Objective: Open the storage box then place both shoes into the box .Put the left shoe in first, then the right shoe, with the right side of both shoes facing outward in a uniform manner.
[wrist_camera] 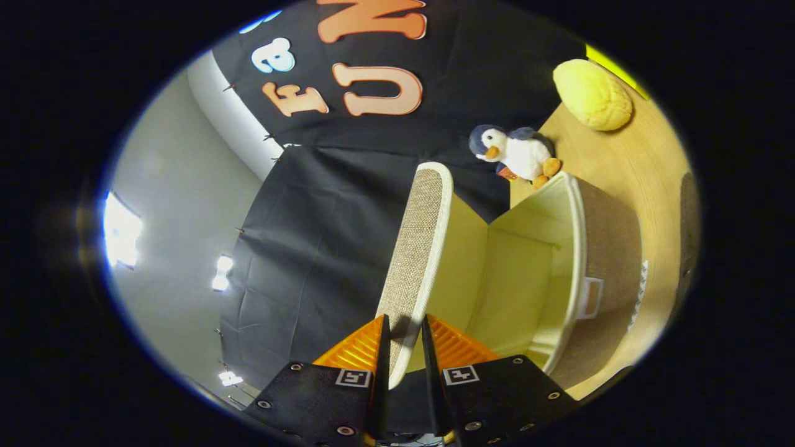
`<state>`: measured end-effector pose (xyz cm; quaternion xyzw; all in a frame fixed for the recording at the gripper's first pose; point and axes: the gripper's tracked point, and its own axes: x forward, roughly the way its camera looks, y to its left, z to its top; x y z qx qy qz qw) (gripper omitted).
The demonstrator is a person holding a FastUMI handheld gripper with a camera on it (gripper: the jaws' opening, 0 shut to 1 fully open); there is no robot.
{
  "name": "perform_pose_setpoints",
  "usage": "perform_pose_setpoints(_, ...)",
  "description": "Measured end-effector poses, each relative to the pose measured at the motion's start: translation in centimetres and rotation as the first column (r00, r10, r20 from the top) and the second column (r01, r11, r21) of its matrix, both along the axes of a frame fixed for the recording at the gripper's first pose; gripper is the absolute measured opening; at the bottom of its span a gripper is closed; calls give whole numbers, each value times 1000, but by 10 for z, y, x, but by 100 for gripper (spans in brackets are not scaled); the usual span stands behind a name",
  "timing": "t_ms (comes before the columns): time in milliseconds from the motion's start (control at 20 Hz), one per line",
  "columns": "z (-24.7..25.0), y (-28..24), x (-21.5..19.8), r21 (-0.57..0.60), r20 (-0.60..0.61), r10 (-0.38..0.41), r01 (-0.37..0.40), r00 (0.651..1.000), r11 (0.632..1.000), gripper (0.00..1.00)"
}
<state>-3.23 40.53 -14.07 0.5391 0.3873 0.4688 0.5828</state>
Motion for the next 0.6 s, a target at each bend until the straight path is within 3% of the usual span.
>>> perform_pose_setpoints(250, 41, 49, -4, -33, 92, 15, -11, 996, 999, 28)
perform_pose_setpoints(600, 58, 124, -5, -141, 160, 10, 13, 987, 990, 28)
